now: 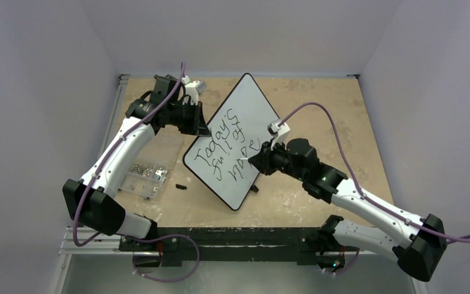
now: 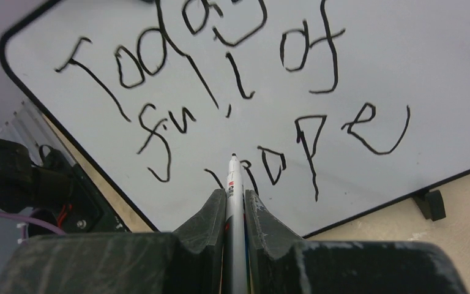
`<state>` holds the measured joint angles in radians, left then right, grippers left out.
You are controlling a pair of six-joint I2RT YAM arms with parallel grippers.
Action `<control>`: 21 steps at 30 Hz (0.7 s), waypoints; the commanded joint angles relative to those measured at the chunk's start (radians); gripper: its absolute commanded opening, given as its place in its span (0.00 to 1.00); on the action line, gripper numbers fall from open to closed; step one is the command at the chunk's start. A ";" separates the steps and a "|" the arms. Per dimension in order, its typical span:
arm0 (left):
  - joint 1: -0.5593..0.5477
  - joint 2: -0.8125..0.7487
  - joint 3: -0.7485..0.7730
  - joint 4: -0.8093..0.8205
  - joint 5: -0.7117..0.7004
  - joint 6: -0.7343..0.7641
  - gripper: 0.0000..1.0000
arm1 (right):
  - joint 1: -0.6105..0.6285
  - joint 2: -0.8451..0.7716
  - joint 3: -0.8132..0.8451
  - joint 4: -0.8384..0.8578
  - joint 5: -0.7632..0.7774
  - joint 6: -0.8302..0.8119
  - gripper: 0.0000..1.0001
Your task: Write a sentence on the whiteboard
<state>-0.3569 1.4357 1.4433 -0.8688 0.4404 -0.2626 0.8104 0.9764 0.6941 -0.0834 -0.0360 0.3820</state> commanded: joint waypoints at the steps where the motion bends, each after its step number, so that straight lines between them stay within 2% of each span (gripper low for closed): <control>1: 0.004 -0.032 0.002 0.000 -0.153 0.056 0.00 | -0.001 -0.051 0.115 -0.026 0.049 -0.006 0.00; 14: -0.005 -0.006 -0.006 -0.005 -0.187 0.057 0.00 | -0.004 -0.107 0.127 -0.009 0.304 -0.014 0.00; 21: -0.005 0.049 0.002 -0.025 -0.208 0.059 0.00 | -0.011 -0.133 0.110 -0.021 0.340 -0.025 0.00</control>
<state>-0.3668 1.4441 1.4433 -0.8654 0.4236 -0.2687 0.8082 0.8715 0.8032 -0.1135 0.2474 0.3733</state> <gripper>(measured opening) 0.045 0.106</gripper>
